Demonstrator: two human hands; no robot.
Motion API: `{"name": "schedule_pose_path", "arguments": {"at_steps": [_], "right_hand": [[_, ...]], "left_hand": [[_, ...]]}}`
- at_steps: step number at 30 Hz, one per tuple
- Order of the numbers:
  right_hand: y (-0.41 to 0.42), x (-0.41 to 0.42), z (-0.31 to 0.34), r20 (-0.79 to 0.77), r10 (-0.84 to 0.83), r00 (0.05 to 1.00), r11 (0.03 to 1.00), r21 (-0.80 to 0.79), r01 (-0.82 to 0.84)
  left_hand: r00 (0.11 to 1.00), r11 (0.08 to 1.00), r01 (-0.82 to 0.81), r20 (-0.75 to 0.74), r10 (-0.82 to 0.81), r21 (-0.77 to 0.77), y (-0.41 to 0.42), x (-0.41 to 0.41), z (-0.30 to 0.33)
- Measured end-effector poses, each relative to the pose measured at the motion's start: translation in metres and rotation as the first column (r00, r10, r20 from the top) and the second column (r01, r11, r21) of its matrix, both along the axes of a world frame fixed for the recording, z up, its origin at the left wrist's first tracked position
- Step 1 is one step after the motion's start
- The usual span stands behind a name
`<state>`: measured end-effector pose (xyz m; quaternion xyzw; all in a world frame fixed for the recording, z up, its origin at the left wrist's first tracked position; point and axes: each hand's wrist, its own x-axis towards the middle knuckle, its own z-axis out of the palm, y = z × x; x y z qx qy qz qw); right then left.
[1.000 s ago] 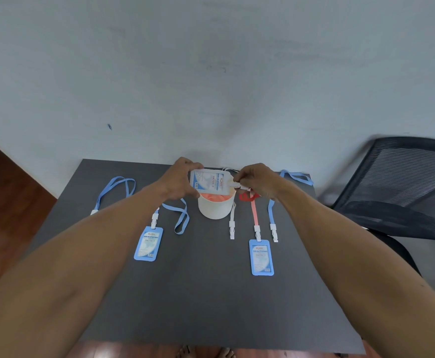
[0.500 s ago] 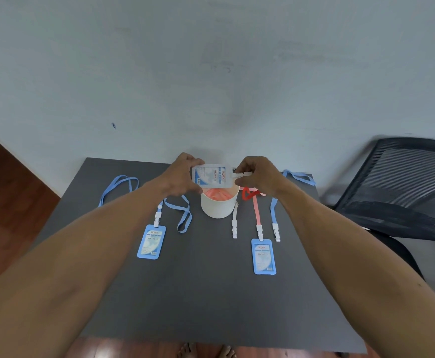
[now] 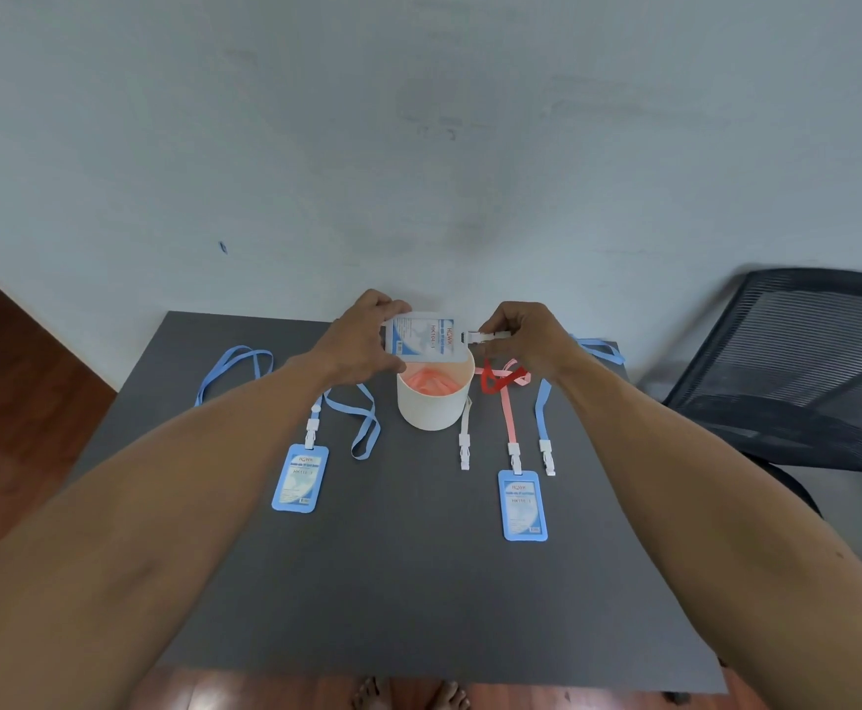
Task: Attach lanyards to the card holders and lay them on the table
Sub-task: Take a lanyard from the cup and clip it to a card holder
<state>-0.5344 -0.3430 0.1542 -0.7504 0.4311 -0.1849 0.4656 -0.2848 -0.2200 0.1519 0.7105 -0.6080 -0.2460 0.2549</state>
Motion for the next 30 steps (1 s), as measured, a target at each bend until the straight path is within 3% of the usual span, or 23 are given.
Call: {"name": "schedule_pose_path", "arguments": {"at_steps": [14, 18, 23, 30], "right_hand": [[-0.016, -0.012, 0.020, -0.094, 0.060, 0.994, 0.969, 0.243, -0.035], [-0.013, -0.008, 0.028, -0.142, -0.022, 0.990, 0.983, 0.177, 0.047], [-0.014, -0.001, 0.030, -0.237, -0.005, 0.971, 0.997, 0.076, 0.024], [-0.009, 0.001, 0.017, -0.221, -0.057, 0.974, 0.997, 0.035, 0.067]], "left_hand": [[0.996, 0.998, 0.004, 0.090, 0.002, -0.059, -0.007, 0.001, 0.012], [0.991, 0.996, 0.029, 0.135, -0.017, -0.085, -0.008, -0.002, 0.014], [0.987, 0.996, 0.046, 0.160, -0.033, -0.082, -0.011, -0.007, 0.014], [0.985, 0.994, 0.043, 0.172, -0.026, -0.099, -0.008, -0.010, 0.012]]}}
